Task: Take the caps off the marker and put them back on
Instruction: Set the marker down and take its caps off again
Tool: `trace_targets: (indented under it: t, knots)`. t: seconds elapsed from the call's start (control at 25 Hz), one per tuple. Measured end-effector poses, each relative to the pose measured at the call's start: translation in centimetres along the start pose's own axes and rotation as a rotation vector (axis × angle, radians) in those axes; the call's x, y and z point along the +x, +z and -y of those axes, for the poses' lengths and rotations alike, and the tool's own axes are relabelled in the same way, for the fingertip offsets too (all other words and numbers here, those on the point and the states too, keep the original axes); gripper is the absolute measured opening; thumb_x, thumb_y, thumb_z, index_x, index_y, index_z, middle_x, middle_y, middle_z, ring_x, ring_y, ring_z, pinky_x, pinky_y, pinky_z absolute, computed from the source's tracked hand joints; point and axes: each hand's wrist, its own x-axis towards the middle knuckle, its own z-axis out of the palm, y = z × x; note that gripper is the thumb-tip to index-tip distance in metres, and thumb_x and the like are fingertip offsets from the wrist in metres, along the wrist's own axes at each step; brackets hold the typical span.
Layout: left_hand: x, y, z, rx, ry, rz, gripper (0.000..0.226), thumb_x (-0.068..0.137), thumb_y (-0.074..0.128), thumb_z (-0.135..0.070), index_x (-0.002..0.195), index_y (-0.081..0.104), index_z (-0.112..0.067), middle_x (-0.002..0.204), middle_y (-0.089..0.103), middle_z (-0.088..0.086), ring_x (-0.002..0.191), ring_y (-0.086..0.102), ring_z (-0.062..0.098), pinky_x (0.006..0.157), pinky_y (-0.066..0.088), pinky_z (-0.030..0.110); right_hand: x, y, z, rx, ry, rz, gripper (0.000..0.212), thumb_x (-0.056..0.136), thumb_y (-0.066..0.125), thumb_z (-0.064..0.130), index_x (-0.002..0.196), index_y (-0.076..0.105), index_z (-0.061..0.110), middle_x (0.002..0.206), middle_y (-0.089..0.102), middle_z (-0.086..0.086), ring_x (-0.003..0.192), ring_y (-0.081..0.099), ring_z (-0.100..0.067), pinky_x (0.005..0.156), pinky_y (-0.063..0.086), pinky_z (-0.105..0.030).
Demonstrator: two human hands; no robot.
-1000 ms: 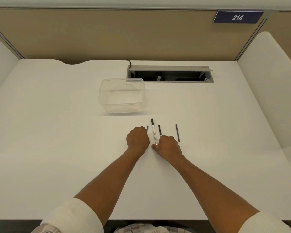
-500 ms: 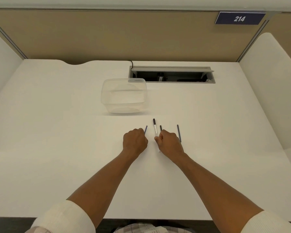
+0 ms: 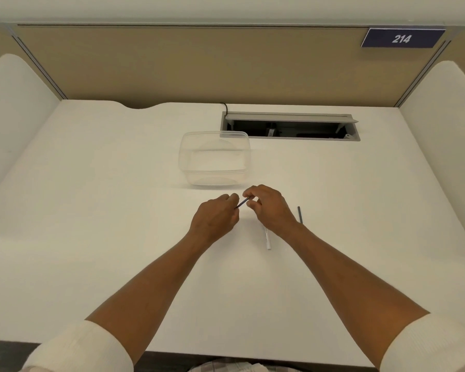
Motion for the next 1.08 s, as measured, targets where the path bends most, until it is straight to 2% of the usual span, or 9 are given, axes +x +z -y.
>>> trace_targets:
  t: [0.08, 0.2, 0.36, 0.48, 0.64, 0.76, 0.92, 1.08]
  knots:
    - [0.4, -0.6, 0.8, -0.027, 0.014, -0.038, 0.012, 0.092, 0.050, -0.027, 0.092, 0.049, -0.015, 0.075, 0.055, 0.001, 0.059, 0.055, 0.034, 0.050, 0.040, 0.034, 1.0, -0.2, 0.6, -0.002, -0.019, -0.013, 0.013, 0.089, 0.063, 0.008, 0.098, 0.069, 0.016, 0.091, 0.069, 0.003, 0.074, 0.052, -0.009, 0.072, 0.040, -0.026]
    - [1.5, -1.8, 2.2, -0.055, 0.023, -0.109, 0.016, 0.091, 0.055, -0.030, 0.103, 0.057, -0.021, 0.086, 0.065, -0.003, 0.065, 0.063, 0.028, 0.053, 0.049, 0.035, 2.6, -0.5, 1.5, -0.022, -0.046, -0.027, 0.011, 0.092, 0.059, 0.014, 0.095, 0.068, 0.018, 0.089, 0.070, 0.005, 0.079, 0.058, -0.014, 0.072, 0.047, -0.031]
    - [4.0, -3.9, 4.6, -0.037, 0.032, -0.196, 0.012, 0.089, 0.057, -0.033, 0.093, 0.065, -0.024, 0.086, 0.064, -0.004, 0.069, 0.064, 0.022, 0.054, 0.050, 0.034, 5.2, -0.8, 2.5, -0.100, -0.010, -0.037, 0.007, 0.095, 0.054, 0.024, 0.096, 0.061, 0.024, 0.081, 0.069, 0.005, 0.071, 0.060, -0.019, 0.065, 0.050, -0.035]
    - [6.3, -5.4, 6.1, -0.034, 0.051, -0.196, 0.012, 0.088, 0.059, -0.032, 0.091, 0.068, -0.024, 0.087, 0.065, -0.004, 0.077, 0.064, 0.021, 0.059, 0.049, 0.033, 7.4, -1.0, 3.1, -0.142, 0.018, -0.037, 0.005, 0.095, 0.054, 0.025, 0.095, 0.059, 0.023, 0.080, 0.069, 0.001, 0.070, 0.060, -0.022, 0.064, 0.051, -0.037]
    - [9.2, -6.1, 7.5, -0.007, 0.029, -0.138, 0.013, 0.088, 0.058, -0.030, 0.089, 0.070, -0.025, 0.089, 0.066, -0.004, 0.082, 0.063, 0.021, 0.063, 0.040, 0.029, 10.4, -1.0, 3.5, -0.184, 0.012, -0.013, 0.007, 0.093, 0.059, 0.018, 0.092, 0.066, 0.018, 0.088, 0.069, 0.001, 0.084, 0.057, -0.022, 0.073, 0.050, -0.038]
    - [11.0, -5.7, 8.3, 0.006, -0.024, -0.024, 0.014, 0.089, 0.056, -0.030, 0.089, 0.069, -0.026, 0.091, 0.065, -0.004, 0.084, 0.062, 0.022, 0.064, 0.037, 0.030, 12.5, -0.8, 3.2, -0.233, 0.038, 0.042, 0.009, 0.092, 0.059, 0.016, 0.092, 0.068, 0.018, 0.090, 0.069, 0.000, 0.092, 0.052, -0.021, 0.075, 0.050, -0.039]
    - [13.4, -4.6, 9.6, -0.050, -0.096, 0.139, 0.010, 0.085, 0.059, -0.031, 0.084, 0.069, -0.027, 0.091, 0.067, -0.005, 0.086, 0.061, 0.020, 0.062, 0.042, 0.029, 15.3, -0.3, 2.8, -0.332, 0.093, 0.155, 0.013, 0.089, 0.061, 0.014, 0.088, 0.072, 0.020, 0.088, 0.071, -0.001, 0.102, 0.049, -0.023, 0.071, 0.045, -0.032]
    - [15.4, -3.5, 10.3, -0.114, -0.113, 0.224, 0.008, 0.082, 0.062, -0.026, 0.081, 0.070, -0.024, 0.088, 0.070, -0.004, 0.084, 0.062, 0.020, 0.065, 0.050, 0.031, 17.5, -0.1, 2.7, -0.504, 0.112, 0.246, 0.011, 0.091, 0.064, 0.018, 0.092, 0.074, 0.020, 0.096, 0.072, -0.002, 0.116, 0.045, -0.025, 0.085, 0.043, -0.032]
